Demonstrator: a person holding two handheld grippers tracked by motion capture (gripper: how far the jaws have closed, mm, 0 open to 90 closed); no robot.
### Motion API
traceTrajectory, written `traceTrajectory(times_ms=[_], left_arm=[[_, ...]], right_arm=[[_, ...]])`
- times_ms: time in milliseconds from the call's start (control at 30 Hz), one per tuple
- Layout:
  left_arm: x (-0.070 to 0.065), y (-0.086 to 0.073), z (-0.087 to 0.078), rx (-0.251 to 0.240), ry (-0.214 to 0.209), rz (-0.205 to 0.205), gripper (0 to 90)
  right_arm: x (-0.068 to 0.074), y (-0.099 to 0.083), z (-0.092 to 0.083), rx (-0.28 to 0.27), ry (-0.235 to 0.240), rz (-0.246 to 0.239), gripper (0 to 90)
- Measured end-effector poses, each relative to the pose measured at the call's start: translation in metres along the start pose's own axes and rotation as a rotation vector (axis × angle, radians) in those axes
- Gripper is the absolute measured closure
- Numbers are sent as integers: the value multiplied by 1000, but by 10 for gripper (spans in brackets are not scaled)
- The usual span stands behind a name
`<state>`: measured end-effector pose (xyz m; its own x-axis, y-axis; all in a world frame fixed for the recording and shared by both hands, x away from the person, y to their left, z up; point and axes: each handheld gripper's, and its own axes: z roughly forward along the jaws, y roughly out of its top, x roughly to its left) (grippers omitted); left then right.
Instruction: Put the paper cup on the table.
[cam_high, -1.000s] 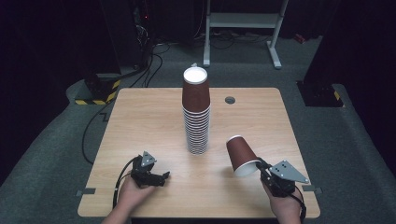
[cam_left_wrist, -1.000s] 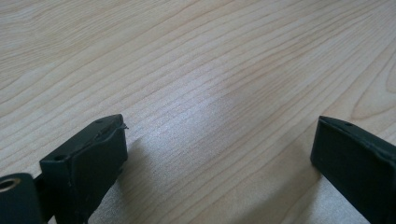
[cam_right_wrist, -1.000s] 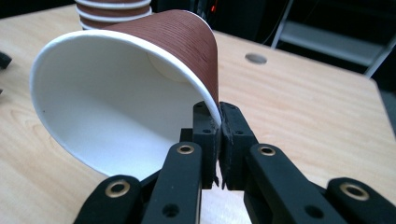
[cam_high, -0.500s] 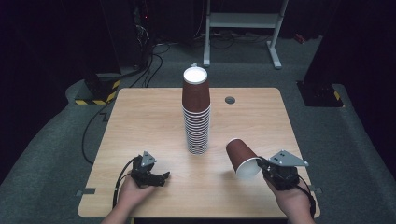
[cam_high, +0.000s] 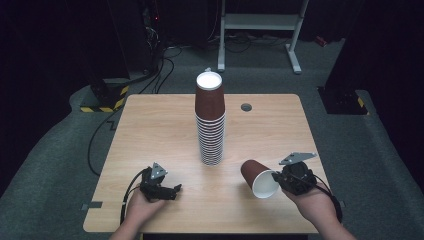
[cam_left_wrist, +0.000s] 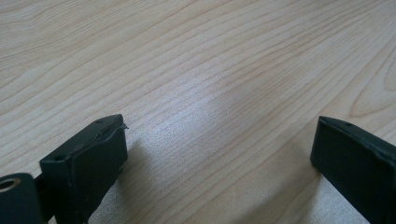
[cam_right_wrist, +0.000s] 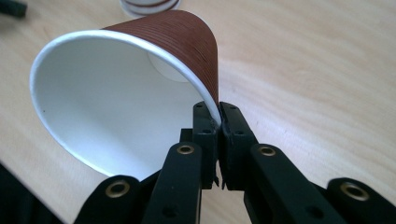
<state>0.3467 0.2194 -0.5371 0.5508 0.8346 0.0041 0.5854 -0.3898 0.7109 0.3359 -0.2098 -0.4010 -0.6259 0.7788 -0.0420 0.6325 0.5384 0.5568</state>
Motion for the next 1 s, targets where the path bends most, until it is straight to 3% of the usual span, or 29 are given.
traceTrajectory(times_ms=[33,133,333,533,800,1000], left_arm=[[0,0,0,0,-1,-2,40],[0,0,0,0,-1,1,41],[0,0,0,1,-2,2,41],[0,0,0,1,-2,2,41],[0,0,-1,5,-6,3,41],[0,0,-1,5,-6,4,41]], right_arm=[[-1,3,2,49,13,-3,857],[-3,6,6,104,31,3,857],[-7,15,10,191,35,-7,857],[-13,24,10,295,65,21,856],[-12,29,14,423,56,4,856],[-13,34,16,485,64,5,856]])
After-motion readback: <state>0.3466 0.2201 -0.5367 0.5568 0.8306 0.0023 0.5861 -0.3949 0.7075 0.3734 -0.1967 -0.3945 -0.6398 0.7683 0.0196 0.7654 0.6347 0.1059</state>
